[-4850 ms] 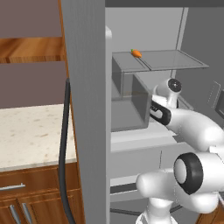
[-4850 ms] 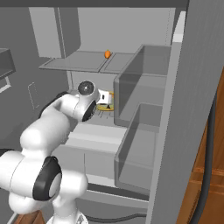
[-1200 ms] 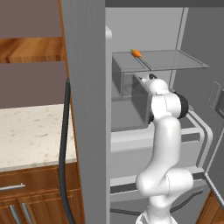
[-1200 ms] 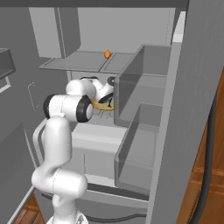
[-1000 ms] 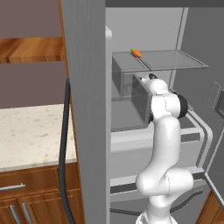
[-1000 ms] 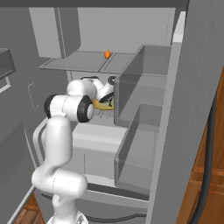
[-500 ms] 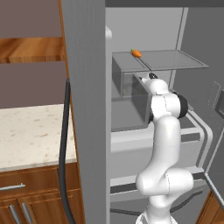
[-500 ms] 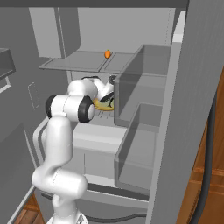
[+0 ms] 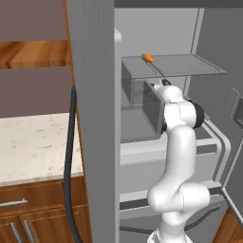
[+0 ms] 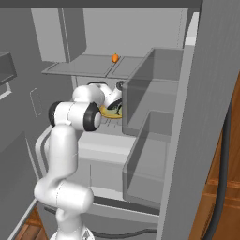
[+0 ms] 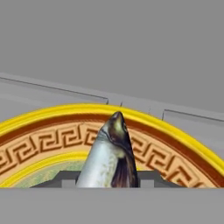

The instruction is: Retrieve the fish from the fridge and place it on the saucepan with marinade on the stove.

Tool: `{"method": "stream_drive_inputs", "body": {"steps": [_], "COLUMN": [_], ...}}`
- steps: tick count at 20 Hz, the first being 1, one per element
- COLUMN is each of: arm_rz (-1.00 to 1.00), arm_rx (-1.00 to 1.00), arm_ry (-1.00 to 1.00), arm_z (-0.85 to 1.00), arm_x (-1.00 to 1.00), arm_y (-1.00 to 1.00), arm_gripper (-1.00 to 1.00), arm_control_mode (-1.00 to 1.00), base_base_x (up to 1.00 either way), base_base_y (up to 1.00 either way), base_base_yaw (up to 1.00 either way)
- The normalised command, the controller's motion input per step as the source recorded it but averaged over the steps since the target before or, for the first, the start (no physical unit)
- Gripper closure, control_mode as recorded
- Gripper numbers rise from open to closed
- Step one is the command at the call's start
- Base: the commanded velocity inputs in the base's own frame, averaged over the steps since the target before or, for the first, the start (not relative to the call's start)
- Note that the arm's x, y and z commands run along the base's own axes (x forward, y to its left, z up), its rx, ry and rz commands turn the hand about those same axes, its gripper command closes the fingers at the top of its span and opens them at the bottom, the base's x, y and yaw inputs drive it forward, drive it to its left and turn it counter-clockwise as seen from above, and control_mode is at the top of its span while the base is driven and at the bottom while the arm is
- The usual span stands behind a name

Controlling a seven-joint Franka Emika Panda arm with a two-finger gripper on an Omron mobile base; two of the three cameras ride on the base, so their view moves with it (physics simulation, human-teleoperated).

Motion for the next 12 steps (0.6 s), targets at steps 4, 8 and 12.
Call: {"method": "stream_drive_inputs", "body": {"steps": [4,8,12], "arm_rz": [0.00,0.00,0.00], "arm_rx": [0.00,0.00,0.00], "arm_ry": [0.00,0.00,0.00], "arm_z": [0.03,0.08,0.11], "arm_x": [-0.15,-0.16,-0.10], "arm_y": [0.00,0.00,0.00], "arm_gripper": [1.00,1.00,1.00], "arm_control_mode": [-1.00,-1.00,-1.00], "base_base_x": [0.00,0.00,0.00], "base_base_y": [0.00,0.00,0.00], "base_base_yaw": [0.00,0.00,0.00]}}
